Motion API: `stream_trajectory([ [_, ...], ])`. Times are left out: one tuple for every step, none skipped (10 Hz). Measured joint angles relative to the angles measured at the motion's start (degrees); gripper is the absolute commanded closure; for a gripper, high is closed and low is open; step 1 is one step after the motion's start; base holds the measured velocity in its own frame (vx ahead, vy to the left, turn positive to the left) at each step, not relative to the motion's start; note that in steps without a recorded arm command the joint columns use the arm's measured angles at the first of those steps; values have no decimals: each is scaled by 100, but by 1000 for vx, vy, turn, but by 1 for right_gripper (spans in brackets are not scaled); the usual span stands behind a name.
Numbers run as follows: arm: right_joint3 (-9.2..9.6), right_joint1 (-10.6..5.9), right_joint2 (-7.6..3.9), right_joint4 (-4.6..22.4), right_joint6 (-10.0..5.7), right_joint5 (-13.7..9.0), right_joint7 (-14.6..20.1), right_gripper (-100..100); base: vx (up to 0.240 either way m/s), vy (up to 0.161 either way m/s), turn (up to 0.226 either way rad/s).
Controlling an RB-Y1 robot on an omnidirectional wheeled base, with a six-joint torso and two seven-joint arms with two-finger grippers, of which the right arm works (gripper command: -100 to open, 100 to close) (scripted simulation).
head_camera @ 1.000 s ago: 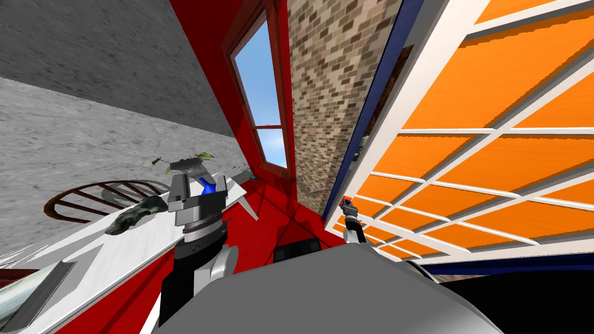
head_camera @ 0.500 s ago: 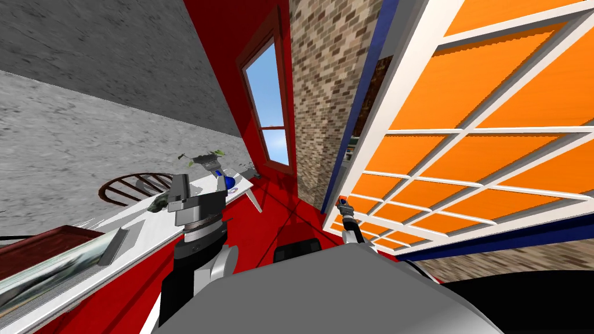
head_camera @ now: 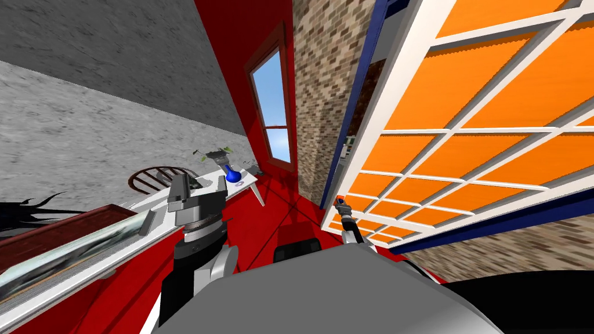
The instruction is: Pull the door open
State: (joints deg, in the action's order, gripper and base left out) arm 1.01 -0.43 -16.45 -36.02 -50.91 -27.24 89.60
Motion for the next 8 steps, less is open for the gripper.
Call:
stream_trajectory([
  [88, 35, -36, -57, 3, 55, 63, 100, -241, 10, 60],
  [174, 61, -75, -88, 0, 109, 133, 100, -253, 29, 55],
  [263, 75, -123, -83, -28, 166, 221, 100, -248, -12, 47],
  [342, 62, -138, -31, -69, 215, 291, 100, -219, -11, 61],
  [401, 111, -155, -104, -53, 252, 325, 100, -95, 2, 17],
  [417, 128, -147, -108, -34, 260, 330, 100, -170, -14, 67],
  [468, 139, -186, -111, -64, 291, 378, 100, -238, -29, 80],
  [530, 152, -232, -125, -111, 330, 449, 100, -207, -38, 69],
])
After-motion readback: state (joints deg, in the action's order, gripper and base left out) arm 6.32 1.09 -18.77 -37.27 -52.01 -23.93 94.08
